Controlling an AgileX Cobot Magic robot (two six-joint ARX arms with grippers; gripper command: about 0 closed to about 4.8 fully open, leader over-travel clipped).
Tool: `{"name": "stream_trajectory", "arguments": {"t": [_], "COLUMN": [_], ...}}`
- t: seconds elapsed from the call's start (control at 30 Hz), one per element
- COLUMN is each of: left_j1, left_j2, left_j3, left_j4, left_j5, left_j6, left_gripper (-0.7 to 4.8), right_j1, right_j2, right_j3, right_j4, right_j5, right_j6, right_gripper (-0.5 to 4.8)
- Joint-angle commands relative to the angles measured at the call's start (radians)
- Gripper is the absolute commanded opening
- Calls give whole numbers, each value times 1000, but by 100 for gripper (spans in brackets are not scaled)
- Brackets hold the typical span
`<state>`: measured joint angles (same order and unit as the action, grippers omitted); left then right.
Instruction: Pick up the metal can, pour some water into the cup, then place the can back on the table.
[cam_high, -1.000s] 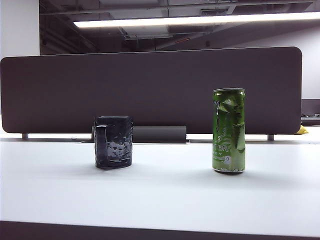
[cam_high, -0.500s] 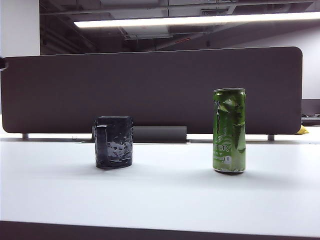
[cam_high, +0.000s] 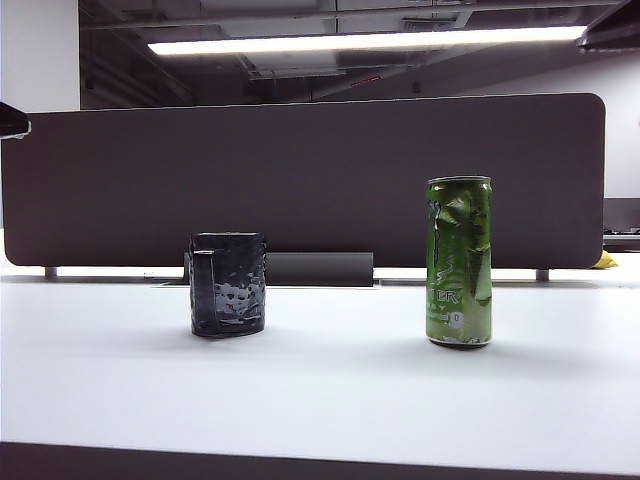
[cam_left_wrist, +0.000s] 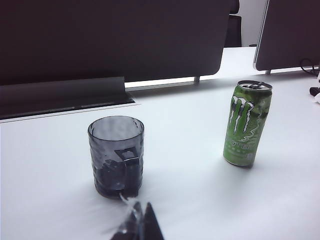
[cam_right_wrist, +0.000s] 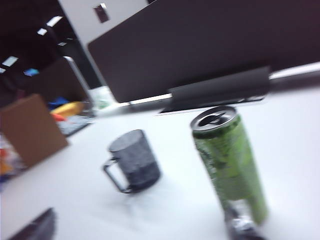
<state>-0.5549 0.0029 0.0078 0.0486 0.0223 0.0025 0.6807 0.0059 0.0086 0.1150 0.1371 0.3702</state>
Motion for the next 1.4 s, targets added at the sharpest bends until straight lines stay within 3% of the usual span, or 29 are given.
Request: {"name": "stream_trajectory", "arguments": {"t": [0.03,0.13,0.3,0.5,0.83,1.07,1.2,1.4], "left_j1": [2,2,2,2,2,2,2,2], "left_j2": [1,1,1,1,1,1,1,1], "left_j3": [1,1,1,1,1,1,1,1], "left_j4": [12,12,12,12,12,12,12,12], "left_j5": [0,0,0,0,0,0,0,0], "left_j6": [-3,-3,-3,-3,-3,-3,-3,-3], "left_gripper": [-5,-5,-5,-5,-5,-5,-5,-5], "right_j1": [172,277,314,247,65,59,64,63], "right_j2": [29,78,220,464,931,1292,1450,1579], "right_j3": [-2,-2,-2,-2,55,159,203,266], "right_j4": [34,75,214,467,822,1067,1193,1251], "right_j5": [308,419,445,433,192,203,264,340], "right_j6": [-155,-194,-223,-266,-258,-253,-231,-232], "right_gripper": [479,479,479,479,479,479,479,479]}}
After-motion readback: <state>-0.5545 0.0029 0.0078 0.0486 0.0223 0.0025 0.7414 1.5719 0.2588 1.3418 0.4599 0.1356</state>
